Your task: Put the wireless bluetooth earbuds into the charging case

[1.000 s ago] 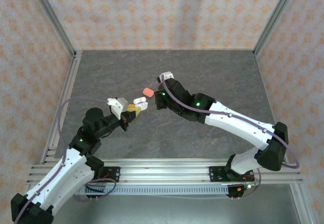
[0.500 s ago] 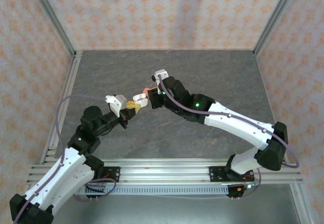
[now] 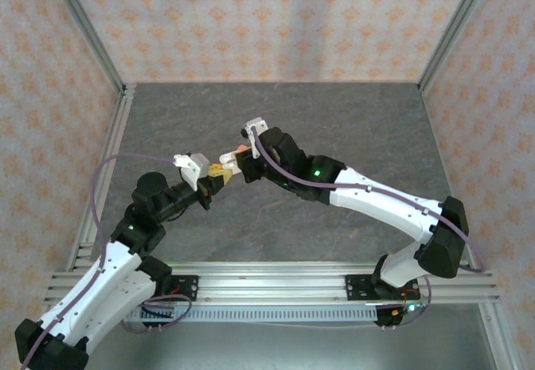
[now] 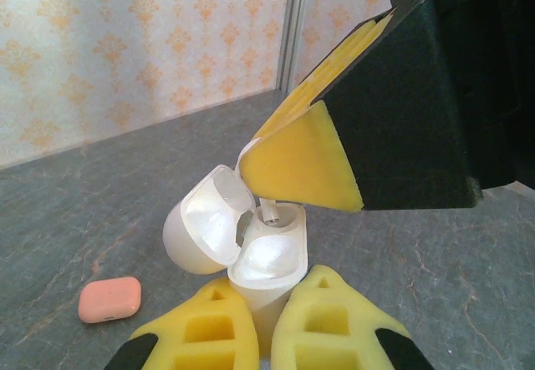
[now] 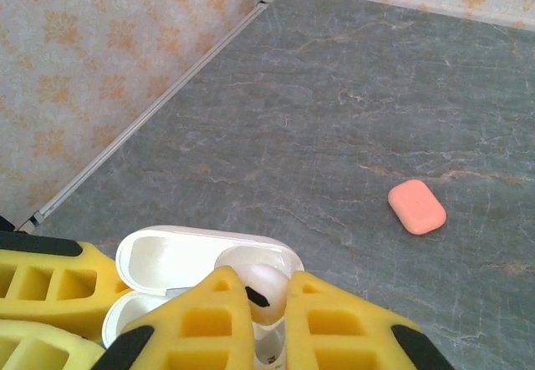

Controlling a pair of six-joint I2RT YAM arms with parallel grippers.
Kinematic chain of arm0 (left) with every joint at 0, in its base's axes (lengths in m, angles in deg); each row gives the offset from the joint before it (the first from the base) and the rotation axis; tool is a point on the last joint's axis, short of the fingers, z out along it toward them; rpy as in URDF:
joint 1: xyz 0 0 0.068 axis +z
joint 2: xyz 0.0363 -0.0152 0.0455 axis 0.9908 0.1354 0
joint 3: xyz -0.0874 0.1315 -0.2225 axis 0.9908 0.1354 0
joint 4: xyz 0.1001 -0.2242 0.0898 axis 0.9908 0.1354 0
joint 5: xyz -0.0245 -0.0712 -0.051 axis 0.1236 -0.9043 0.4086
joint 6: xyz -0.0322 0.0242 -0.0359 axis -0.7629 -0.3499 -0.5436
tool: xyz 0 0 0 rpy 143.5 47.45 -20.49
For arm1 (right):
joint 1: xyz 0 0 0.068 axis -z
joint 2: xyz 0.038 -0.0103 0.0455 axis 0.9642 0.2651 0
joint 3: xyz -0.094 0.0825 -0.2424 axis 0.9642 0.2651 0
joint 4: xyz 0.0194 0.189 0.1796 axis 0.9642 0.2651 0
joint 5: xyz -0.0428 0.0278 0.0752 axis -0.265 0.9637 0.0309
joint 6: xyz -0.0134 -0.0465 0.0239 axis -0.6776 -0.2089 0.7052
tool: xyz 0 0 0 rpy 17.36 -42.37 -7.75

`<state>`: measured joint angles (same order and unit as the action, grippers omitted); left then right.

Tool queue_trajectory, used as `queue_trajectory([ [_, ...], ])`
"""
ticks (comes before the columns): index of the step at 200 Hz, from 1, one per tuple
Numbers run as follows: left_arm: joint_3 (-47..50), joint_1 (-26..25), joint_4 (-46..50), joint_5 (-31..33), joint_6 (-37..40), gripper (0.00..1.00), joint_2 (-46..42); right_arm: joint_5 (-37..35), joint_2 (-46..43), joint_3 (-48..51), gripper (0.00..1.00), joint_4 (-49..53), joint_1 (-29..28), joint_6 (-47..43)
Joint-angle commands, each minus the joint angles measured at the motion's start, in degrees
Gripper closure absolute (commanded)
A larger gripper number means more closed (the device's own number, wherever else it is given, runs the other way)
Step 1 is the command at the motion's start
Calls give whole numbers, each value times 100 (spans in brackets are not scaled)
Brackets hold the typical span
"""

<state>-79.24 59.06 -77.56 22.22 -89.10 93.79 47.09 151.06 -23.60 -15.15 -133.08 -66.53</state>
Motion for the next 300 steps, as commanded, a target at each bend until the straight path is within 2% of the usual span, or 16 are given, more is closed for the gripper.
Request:
queue_trajectory([
  [1, -212, -13, -109, -43, -5, 100, -94, 19, 55, 108, 89, -106, -35, -171],
  [50, -239, -11, -145, -51, -27, 100, -69, 131, -198, 381, 89, 4, -34, -229],
  [105, -230, -22, -252, -68, -40, 100, -17, 867, -42, 97, 84, 353, -30, -64],
  [132, -212, -16, -272, -72, -54, 100, -29, 802, 23, -77, 79, 558, -34, 93],
  [150, -218, -13, -261, -77, -53, 100, -43, 512, 47, -267, 77, 791, -30, 308],
  [168, -204, -24, -252, -77, -48, 100, -59, 329, 107, -603, 70, 1124, -34, 499],
  [200, -194, -43, -368, -86, -84, 100, -16, 533, 282, -1135, 60, 1524, -8, 629],
  [241, -220, -74, -394, -141, -58, 100, 52, 585, 392, -1596, 56, 1851, 29, 769],
  [273, -255, -73, -34, -38, 224, 100, -115, 566, 292, -1898, 55, 1917, 131, 856],
  [300, -369, -74, 589, 119, 635, 100, -464, 708, 241, -1939, 55, 1850, 510, 1179],
])
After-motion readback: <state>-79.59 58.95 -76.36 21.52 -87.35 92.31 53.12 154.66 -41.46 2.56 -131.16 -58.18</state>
